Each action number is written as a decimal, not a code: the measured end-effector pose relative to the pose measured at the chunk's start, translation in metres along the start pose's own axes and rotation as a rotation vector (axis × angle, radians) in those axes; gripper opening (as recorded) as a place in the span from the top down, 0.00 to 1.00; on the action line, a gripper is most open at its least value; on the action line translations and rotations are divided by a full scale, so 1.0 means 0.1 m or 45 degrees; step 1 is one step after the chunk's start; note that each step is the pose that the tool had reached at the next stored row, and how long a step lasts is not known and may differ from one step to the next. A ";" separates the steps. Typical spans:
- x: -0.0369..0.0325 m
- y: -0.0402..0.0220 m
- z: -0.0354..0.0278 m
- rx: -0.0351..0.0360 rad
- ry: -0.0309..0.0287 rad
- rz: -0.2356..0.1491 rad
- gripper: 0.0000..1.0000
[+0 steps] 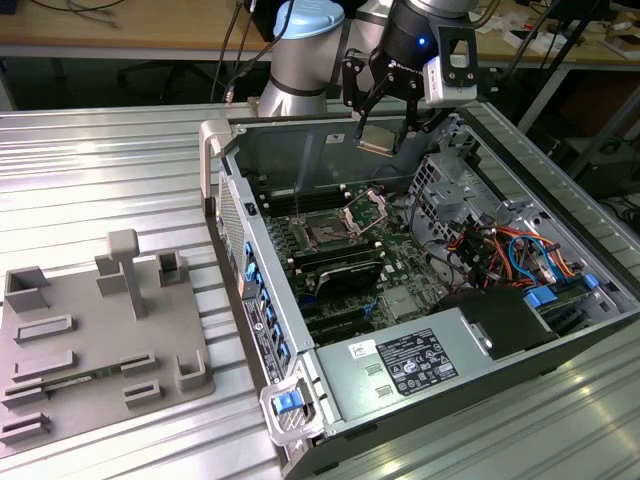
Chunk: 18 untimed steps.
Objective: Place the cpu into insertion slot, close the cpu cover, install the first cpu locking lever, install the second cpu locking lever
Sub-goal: 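Place the cpu into insertion slot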
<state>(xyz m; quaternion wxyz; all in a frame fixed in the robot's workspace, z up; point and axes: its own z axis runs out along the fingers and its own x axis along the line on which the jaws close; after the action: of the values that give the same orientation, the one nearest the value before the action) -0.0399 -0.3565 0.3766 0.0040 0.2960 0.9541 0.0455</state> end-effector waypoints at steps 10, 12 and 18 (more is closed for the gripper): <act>0.000 0.000 0.000 -0.0003 -0.0012 0.014 0.45; 0.000 0.000 0.000 -0.0004 -0.0015 0.018 0.45; 0.000 0.000 0.000 -0.0005 -0.0025 0.028 0.45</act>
<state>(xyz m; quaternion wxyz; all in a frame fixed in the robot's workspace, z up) -0.0399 -0.3565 0.3766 0.0045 0.3066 0.9507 0.0455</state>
